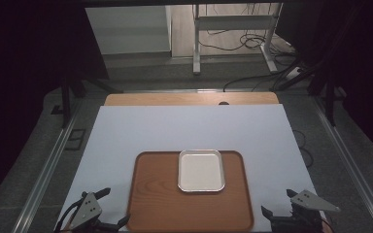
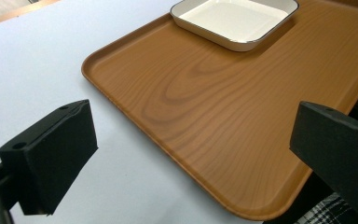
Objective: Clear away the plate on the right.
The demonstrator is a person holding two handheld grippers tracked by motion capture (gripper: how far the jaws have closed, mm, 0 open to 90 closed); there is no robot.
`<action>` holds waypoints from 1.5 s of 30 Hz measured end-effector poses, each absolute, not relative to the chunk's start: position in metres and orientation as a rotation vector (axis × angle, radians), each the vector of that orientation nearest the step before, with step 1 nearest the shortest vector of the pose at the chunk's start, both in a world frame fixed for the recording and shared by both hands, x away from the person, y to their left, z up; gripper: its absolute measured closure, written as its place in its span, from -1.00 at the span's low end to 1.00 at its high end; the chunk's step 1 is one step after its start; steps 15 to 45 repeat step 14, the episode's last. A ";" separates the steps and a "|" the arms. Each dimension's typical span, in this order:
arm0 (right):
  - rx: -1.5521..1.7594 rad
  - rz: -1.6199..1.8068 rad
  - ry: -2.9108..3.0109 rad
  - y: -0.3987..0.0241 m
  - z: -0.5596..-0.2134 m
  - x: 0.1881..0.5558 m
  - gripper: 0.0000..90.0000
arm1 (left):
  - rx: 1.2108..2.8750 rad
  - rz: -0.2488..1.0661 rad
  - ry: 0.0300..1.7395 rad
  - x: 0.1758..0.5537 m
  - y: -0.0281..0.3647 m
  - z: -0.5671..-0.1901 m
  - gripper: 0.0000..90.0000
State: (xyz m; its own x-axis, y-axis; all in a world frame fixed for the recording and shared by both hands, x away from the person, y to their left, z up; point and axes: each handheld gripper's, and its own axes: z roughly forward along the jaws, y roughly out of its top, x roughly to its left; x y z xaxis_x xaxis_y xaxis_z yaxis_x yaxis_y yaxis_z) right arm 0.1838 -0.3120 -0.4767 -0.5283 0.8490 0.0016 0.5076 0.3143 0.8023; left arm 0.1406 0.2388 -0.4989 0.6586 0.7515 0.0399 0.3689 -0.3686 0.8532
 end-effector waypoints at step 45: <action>1.262 1.096 2.124 -0.319 -0.478 0.182 -1.00 | 1.990 0.546 0.868 0.141 0.238 -0.499 -0.99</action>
